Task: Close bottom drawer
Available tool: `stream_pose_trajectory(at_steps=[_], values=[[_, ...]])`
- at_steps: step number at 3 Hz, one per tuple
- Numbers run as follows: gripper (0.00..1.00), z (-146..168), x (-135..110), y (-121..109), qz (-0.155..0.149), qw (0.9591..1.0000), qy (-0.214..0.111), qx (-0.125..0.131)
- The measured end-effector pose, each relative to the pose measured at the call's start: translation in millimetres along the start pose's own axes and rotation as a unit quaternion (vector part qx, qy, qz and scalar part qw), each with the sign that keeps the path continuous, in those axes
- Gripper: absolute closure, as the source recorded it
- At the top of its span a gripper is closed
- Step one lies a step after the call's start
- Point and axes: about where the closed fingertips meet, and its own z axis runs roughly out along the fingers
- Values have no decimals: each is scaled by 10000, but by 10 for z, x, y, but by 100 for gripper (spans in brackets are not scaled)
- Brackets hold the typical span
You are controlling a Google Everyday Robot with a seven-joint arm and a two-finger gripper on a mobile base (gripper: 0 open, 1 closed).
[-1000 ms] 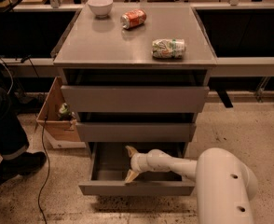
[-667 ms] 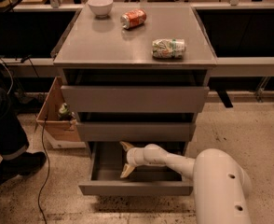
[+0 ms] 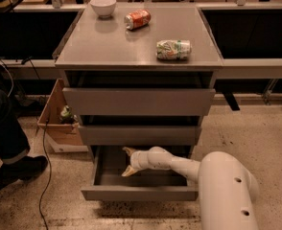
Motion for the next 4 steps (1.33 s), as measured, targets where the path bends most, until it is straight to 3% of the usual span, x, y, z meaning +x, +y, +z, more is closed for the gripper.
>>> stream_pose_trajectory(at_steps=[1,2,4], values=[[40,-90,48,248,160,9995,78,-268],[36,-247,168,550,386,9977,219,-512],[75,-541,388,1008,758,9932,465,-746]])
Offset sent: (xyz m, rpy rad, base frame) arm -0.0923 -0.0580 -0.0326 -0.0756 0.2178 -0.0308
